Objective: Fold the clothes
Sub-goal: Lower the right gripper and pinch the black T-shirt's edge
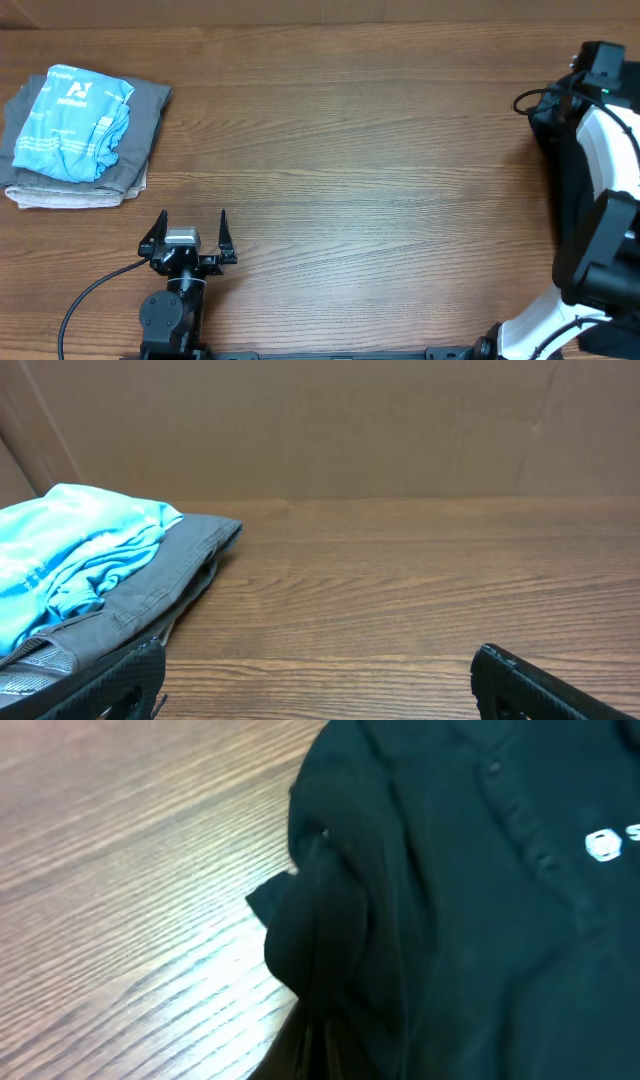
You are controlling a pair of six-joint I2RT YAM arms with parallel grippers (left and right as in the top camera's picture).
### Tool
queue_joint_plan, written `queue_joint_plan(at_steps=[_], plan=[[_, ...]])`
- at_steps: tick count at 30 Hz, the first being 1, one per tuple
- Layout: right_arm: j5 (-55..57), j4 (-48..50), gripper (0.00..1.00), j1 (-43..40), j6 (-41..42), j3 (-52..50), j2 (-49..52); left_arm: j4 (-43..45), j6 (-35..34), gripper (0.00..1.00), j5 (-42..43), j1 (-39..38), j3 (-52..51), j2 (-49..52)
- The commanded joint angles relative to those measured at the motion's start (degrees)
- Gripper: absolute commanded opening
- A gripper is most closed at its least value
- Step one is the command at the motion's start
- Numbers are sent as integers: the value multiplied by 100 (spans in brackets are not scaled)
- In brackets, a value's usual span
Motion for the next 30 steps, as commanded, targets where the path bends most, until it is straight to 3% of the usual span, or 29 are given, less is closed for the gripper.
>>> queue_joint_plan(at_steps=[1,10,18,30], plan=[[-70,-90,4,-120,59,85,-33,24,-94,100,-28,-39,-28,-66],[-157,-238,4,-348,59,83,0,24,-94,100,-28,-39,-28,-66],[-1137,-144,4,-450,20,85,-2,26,-94,100,-28,-39,-28,-66],[-879,-94,4,-450,15,-66,188,24,-94,100,-28,-39,-28,-66]])
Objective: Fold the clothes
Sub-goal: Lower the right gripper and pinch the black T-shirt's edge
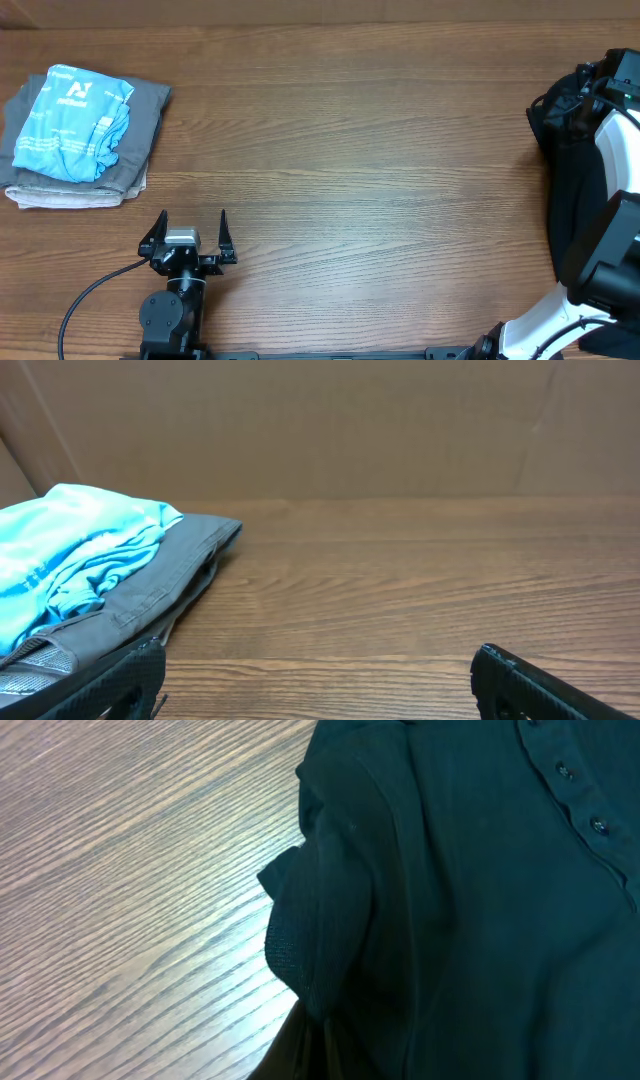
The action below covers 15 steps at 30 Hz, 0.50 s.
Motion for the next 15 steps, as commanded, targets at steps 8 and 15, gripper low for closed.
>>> queue_joint_plan(at_steps=[8,15], plan=[[192,55,4,-24,4,216,-229,26,-94,100,-31,-39,-28,-66],[197,-26,4,-31,4,787,-846,24,-94,100,-31,-39,-28,-66]])
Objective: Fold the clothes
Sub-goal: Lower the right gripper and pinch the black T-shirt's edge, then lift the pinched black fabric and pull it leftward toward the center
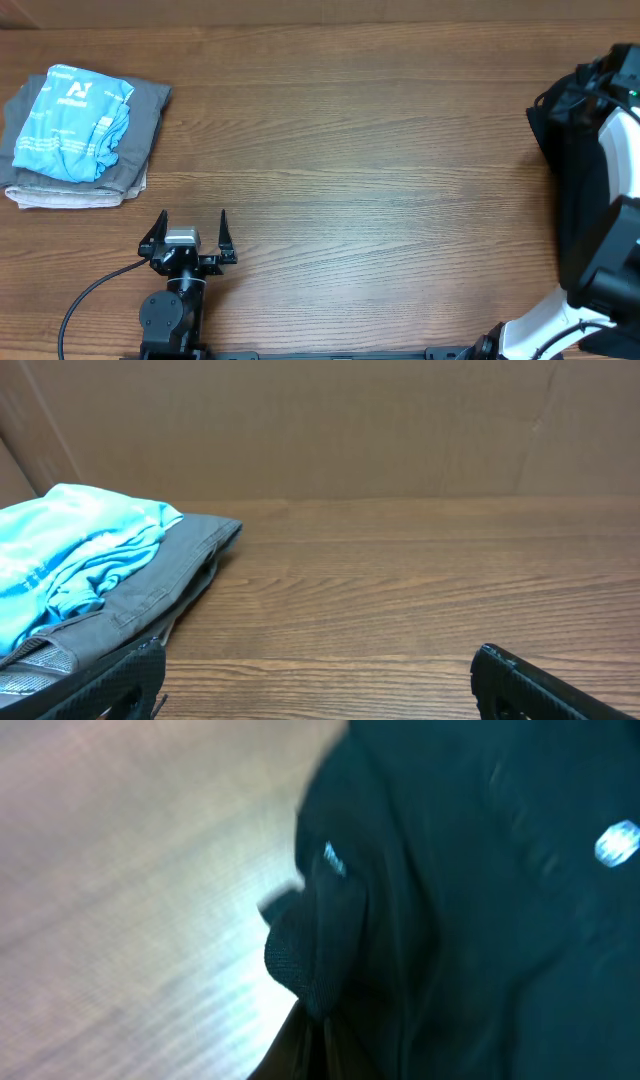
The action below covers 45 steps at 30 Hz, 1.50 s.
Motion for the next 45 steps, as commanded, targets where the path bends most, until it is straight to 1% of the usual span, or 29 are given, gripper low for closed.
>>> queue_joint_plan(at_steps=[1,8,12,17,23,32,35,38,45], plan=[[46,33,4,-33,2,511,-658,26,-94,100,-28,-39,-28,-66],[42,-11,4,-42,0,968,-894,26,-94,100,-28,-39,-28,-66],[-35,-334,4,-33,-24,1436,-918,26,-94,100,-28,-39,-28,-66],[-352,-776,4,-31,-92,1950,-922,26,-94,100,-28,-39,-28,-66],[-992,-1294,4,-31,-151,2555,-946,26,-94,100,-28,-39,-28,-66],[-1561,-1875,4,76,-149,3366,-960,26,-94,100,-28,-39,-28,-66],[-1812,-2046,4,319,-138,3687,-960,26,-94,100,-28,-39,-28,-66],[-1821,-2168,4,688,-105,3757,-960,28,-94,100,-28,-39,-28,-66],[-1814,-2332,4,1934,-101,3751,-916,26,-94,100,-28,-39,-28,-66]])
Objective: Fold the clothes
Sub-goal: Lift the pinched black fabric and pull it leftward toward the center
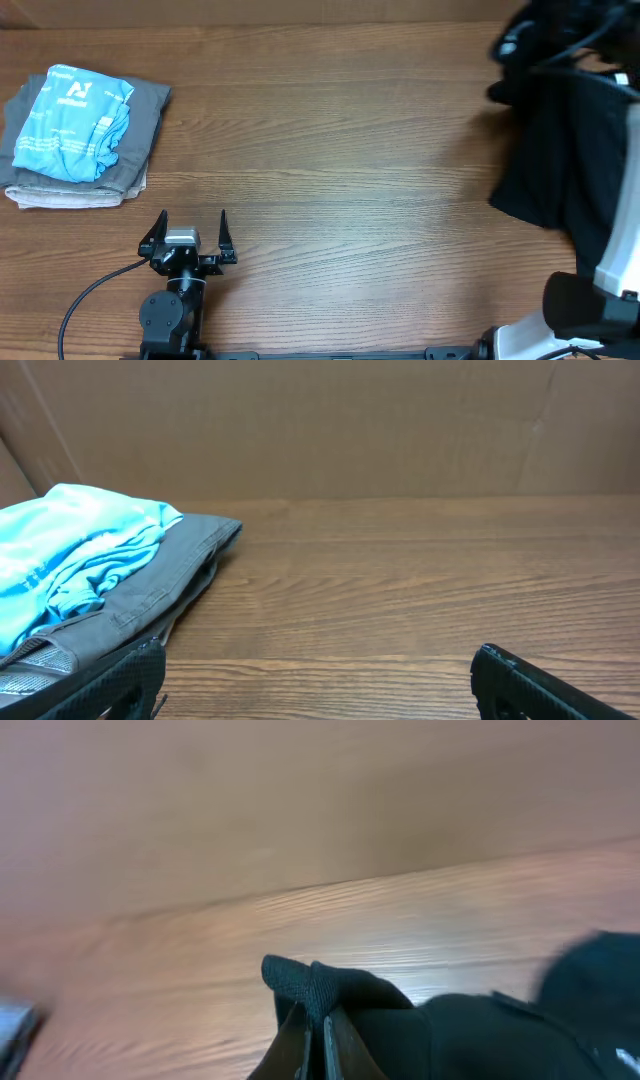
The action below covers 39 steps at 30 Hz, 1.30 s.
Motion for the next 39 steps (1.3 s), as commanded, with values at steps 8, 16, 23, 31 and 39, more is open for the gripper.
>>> queue_joint_plan(at_steps=[8,16,23,31,39], plan=[[-144,20,4,1801,728,125,0,24,-94,100,-28,-39,-28,-66],[-149,-205,4,2865,929,-175,509,24,-94,100,-28,-39,-28,-66],[-142,-149,4,3757,1322,-195,850,24,-94,100,-28,-39,-28,-66],[-321,136,4,4363,1333,-195,1462,24,-94,100,-28,-39,-28,-66],[-743,378,4,4863,1287,-157,1558,24,-94,100,-28,-39,-28,-66]])
